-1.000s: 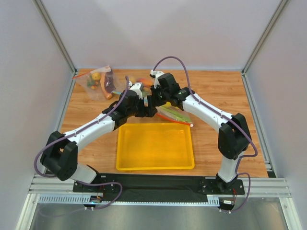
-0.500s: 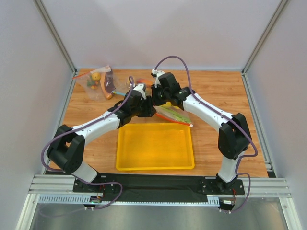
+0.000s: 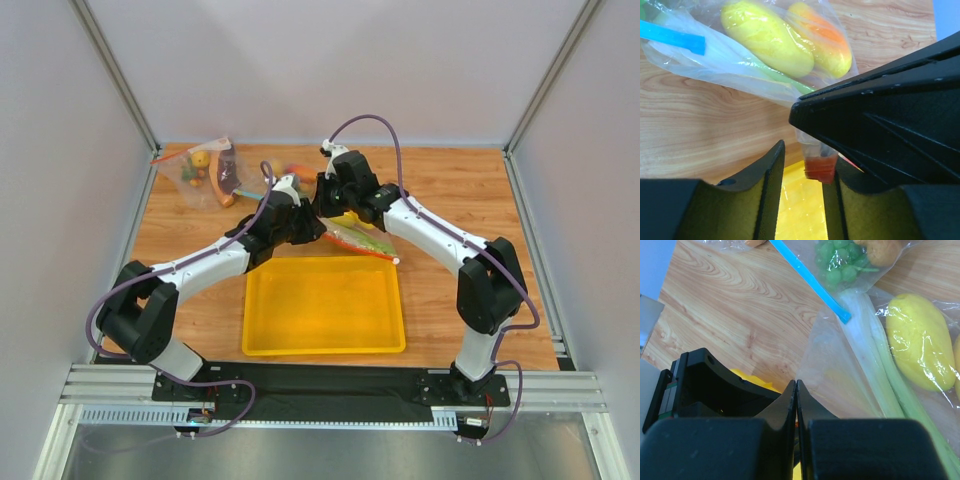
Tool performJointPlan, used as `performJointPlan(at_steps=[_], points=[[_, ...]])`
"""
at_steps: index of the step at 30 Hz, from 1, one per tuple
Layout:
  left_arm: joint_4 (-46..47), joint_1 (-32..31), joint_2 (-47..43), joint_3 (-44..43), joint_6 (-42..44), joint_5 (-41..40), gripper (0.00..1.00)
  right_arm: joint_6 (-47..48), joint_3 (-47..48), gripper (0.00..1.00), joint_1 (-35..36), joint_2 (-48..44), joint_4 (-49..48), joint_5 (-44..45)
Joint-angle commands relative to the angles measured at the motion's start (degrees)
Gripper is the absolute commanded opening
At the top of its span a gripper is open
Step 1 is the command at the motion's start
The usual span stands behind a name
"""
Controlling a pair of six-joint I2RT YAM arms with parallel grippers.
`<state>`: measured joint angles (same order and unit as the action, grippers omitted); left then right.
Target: Open the zip-top bag and remove the fake food
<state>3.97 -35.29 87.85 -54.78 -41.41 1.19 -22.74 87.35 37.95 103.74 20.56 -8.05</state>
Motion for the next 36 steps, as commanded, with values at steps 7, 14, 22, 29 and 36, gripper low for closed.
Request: performJointPlan(at_steps=[7,14,22,29,36], points=[[10.5,-1.1,-2.6,0.6,-3.0,-0.4,0.08,-4.8,-1.4,0.02,1.2,-3.5,-5.1,-4.9],[7.5,-1.1,-7.3,2.9,-2.6,-1.0,0.00,-1.9,1.1,0.35,-0.6,-4.3,0.3,1.6],[-2.3,-0.8,-13.4,0.8,1.1,-4.4,0.00,4.4,0.8,0.79,-4.3,-11.1,3.6,8.0],[-8.4,2.8,-13.4,-1.6,3.4,-1.9,0.00,8.8,-5.9,0.84,-4.7,-21.4,1.9,16.5],[-10.2,9.2,-13.8,-3.1,1.0,9.4,0.00,15.7,-21.8,0.81,-4.8,-34.6,-7.4,12.7]])
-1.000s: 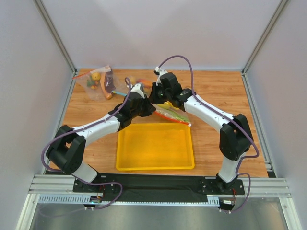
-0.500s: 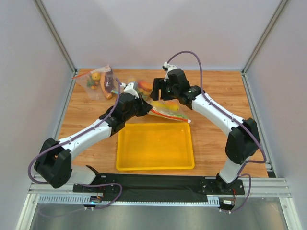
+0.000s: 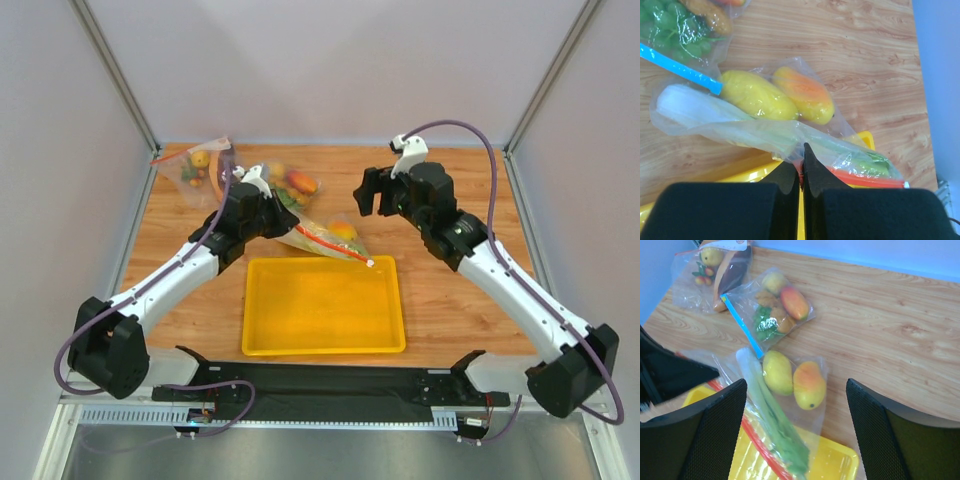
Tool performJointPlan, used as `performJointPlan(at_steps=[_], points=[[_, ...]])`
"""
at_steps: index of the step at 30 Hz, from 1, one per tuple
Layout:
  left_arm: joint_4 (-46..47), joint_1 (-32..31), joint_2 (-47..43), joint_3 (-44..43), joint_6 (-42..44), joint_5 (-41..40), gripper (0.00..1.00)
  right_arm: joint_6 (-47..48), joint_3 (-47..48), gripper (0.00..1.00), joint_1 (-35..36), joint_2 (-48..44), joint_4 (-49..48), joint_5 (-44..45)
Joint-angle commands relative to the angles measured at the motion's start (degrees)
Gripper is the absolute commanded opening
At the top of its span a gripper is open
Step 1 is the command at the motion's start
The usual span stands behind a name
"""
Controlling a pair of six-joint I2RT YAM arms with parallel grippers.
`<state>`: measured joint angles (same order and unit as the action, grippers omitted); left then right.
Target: Open the zip-top bag and remove the fake food
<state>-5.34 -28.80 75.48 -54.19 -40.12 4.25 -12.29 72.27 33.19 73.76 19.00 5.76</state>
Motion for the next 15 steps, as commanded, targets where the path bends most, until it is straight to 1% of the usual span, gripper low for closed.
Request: performJointPlan(at_steps=[1,2,3,4,5,6,7,8,9,11,12,15], points=[[-1.5,3.4,-1.2,-4.9,-0.5,7.8,0.00,5.8,-9.1,0.81,0.0,-6.2,-7.6,-1.9],[-2.2,4.7,-1.0,-5.5,-0.7,8.9,0.00,7.0,-14.3,0.81,0.1,-9.6,-9.3,-3.5],[-3.0,5.1,-0.7,-6.2,-0.7,10.2,0.00,7.4,-16.5,0.81,0.0,-11.4,-12.5,-4.5],[-4.6,5.6,-0.4,-7.5,-0.8,12.1,0.00,7.9,-18.5,0.80,0.0,-14.6,-13.8,-4.9],[-5.5,6.3,-0.3,-8.2,-0.8,12.9,0.00,8.3,-22.7,0.80,0.0,-16.3,-14.9,-7.7],[-6.9,6.6,0.0,-8.8,-1.0,14.8,0.00,9.0,-24.7,0.80,0.0,-17.8,-17.7,-8.6],[-7.2,7.0,0.0,-9.9,-1.2,15.9,0.00,9.2,-27.0,0.80,0.1,-20.9,-18.5,-9.4],[-7.7,7.5,0.2,-10.3,-1.4,16.7,0.00,9.4,-28.9,0.79,0.1,-22.4,-21.3,-11.0],[-8.3,7.7,0.1,-11.1,-1.6,17.9,0.00,9.4,-32.8,0.78,0.1,-23.8,-24.6,-11.5],[-9.1,7.9,0.1,-11.9,-1.8,18.8,0.00,9.7,-35.6,0.76,0.0,-27.7,-27.4,-12.1],[-9.3,7.9,0.2,-12.2,-1.9,19.3,0.00,10.1,-36.9,0.75,0.1,-28.6,-29.2,-12.4],[-9.2,8.5,0.3,-12.7,-2.8,22.6,0.00,12.1,-39.3,0.69,0.1,-30.4,-30.4,-13.2]])
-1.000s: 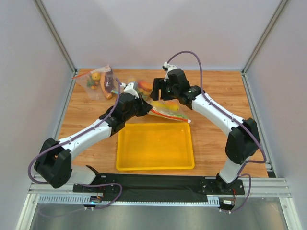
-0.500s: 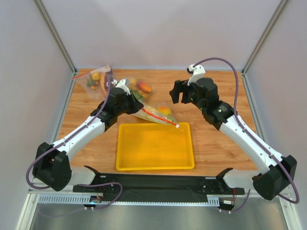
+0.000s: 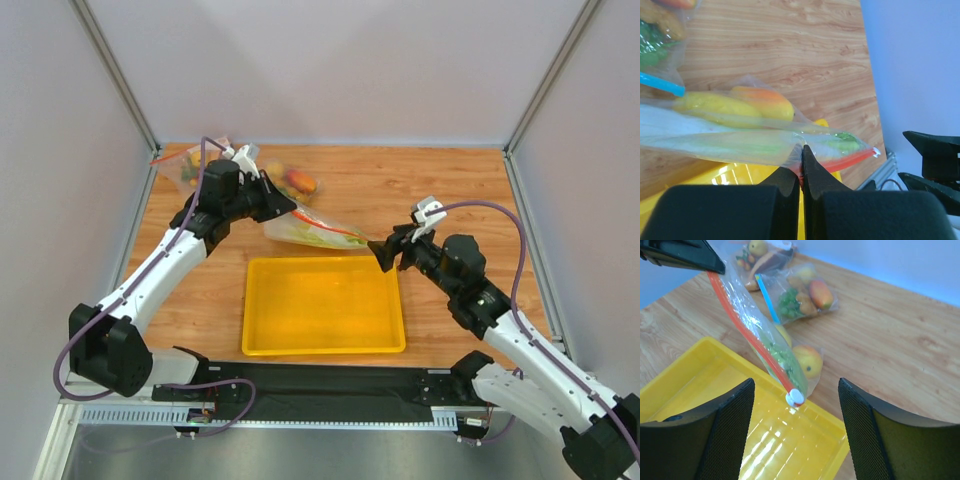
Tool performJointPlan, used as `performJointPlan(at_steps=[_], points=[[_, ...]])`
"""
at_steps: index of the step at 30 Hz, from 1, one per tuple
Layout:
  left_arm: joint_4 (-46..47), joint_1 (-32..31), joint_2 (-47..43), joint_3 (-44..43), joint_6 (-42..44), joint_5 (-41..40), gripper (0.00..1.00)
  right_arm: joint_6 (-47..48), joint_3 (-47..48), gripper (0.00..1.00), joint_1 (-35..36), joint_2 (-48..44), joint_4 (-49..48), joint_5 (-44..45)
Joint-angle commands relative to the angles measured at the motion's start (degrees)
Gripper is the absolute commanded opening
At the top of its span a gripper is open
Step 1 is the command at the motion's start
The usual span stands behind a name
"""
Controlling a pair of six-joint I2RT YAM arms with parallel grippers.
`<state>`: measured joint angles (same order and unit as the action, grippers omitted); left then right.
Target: Open the zip-top bag and remove the fake food
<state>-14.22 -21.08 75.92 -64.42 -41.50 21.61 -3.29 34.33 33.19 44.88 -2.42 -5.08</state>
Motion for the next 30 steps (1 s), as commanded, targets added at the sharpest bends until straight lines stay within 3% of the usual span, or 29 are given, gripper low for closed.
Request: performJointPlan(at_steps=[1,15,21,30], points=[[-0.2,1.0,0.0,-2.5,-2.0,5.8,0.00,4.1,-2.2,0.69,0.1,-1.8,-9.3,-2.8],[1.0,3.2,1.0,-2.3,-4.0,10.0,0.00,5.5,-13.3,0.63,0.0,-4.2,-18.7,-8.4],[1.6,3.6,1.2,-2.5,-4.5,11.3,0.00,6.4,-13.8,0.60,0.0,-0.2,-22.8,-9.6],[1.7,3.6,0.9,-1.8,-4.9,12.5,0.00,7.2,-11.5,0.47,0.0,9.2,-27.5,-12.3]])
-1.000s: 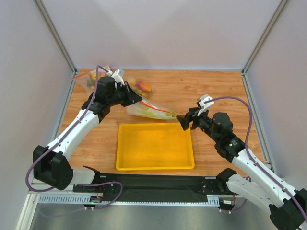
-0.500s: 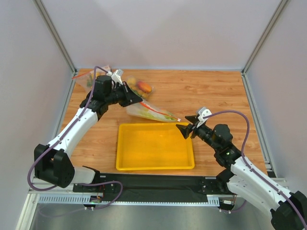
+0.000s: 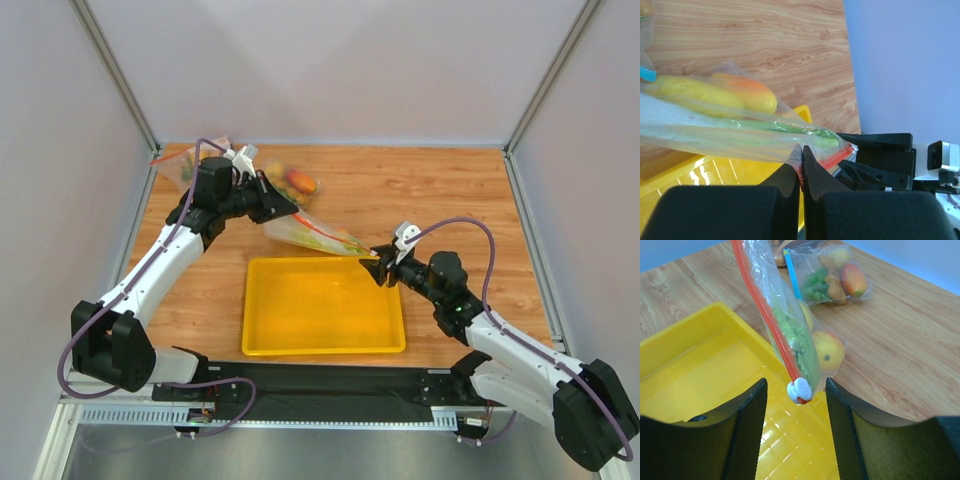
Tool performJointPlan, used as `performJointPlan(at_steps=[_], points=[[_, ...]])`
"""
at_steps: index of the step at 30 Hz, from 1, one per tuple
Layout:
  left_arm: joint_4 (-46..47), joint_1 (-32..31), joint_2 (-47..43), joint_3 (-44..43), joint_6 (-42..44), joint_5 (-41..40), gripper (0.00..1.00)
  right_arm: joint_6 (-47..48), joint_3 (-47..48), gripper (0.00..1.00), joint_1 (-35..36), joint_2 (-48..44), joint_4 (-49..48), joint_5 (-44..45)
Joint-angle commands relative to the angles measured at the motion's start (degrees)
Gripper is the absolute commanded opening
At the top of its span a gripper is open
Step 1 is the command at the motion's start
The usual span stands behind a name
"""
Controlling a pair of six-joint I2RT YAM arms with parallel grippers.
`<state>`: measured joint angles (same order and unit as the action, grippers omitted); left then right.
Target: Open the zip-top bag and remove the fake food
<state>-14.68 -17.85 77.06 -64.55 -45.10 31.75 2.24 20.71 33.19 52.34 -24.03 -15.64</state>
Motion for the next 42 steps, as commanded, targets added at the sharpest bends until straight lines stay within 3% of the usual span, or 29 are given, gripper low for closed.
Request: performJointPlan(at_steps=[1,6,9,10,14,16,17,18,20,23,26,30,33,38,42], points=[[2.3,0.4,-0.2,-1.6,-1.3,2.4,0.00,1.8,2.5,0.43,0.1,2.2,-6.1,-1.9],[2.2,0.4,-0.2,-0.8,-0.8,3.1,0.00,0.7,3.8,0.33,0.1,3.5,-9.2,-2.3],[1.8,0.4,-0.2,-0.4,-0.3,3.3,0.00,0.2,5.4,0.19,0.1,3.7,-9.5,-2.7],[1.8,0.4,-0.2,-0.2,-0.3,3.4,0.00,0.2,5.7,0.02,0.0,3.9,-9.5,-2.8],[1.3,0.4,-0.3,-0.3,1.2,4.4,0.00,0.7,8.0,0.00,0.0,4.9,-8.0,-2.6],[0.5,0.4,-0.9,-0.9,4.5,4.6,0.22,1.5,9.8,0.00,0.0,5.1,-6.0,-2.6],[-0.9,0.4,-1.2,-1.7,5.9,3.2,0.43,1.8,10.4,0.00,0.1,5.1,-5.1,-2.5],[-1.9,0.4,-1.8,-2.2,8.9,1.8,0.52,2.6,11.9,0.00,0.1,5.2,-4.3,-2.4],[-3.9,0.4,-4.4,-3.0,12.0,-1.8,0.67,3.3,13.5,0.00,0.1,5.4,-1.4,-1.2],[-3.4,0.3,-8.8,-3.1,16.4,-5.2,0.77,4.4,16.5,0.00,0.1,6.6,1.5,-1.2],[-2.9,-1.0,-12.2,-3.3,21.4,-8.4,0.79,4.5,20.2,0.00,0.1,8.9,4.3,-3.2],[-4.1,-7.3,-13.5,-5.0,30.0,-13.0,0.79,5.7,25.2,0.00,0.1,12.3,8.2,-5.3],[-7.4,-11.8,-12.2,-8.2,37.5,-16.0,0.79,7.1,28.1,0.01,0.1,14.5,10.6,-6.3],[-12.1,-13.9,-9.2,-13.0,41.9,-17.0,0.80,7.5,29.6,0.00,0.1,15.0,11.5,-7.4],[-16.2,-17.9,-5.9,-16.4,54.7,-16.6,0.79,8.0,30.9,0.00,0.0,15.2,13.6,-9.0]])
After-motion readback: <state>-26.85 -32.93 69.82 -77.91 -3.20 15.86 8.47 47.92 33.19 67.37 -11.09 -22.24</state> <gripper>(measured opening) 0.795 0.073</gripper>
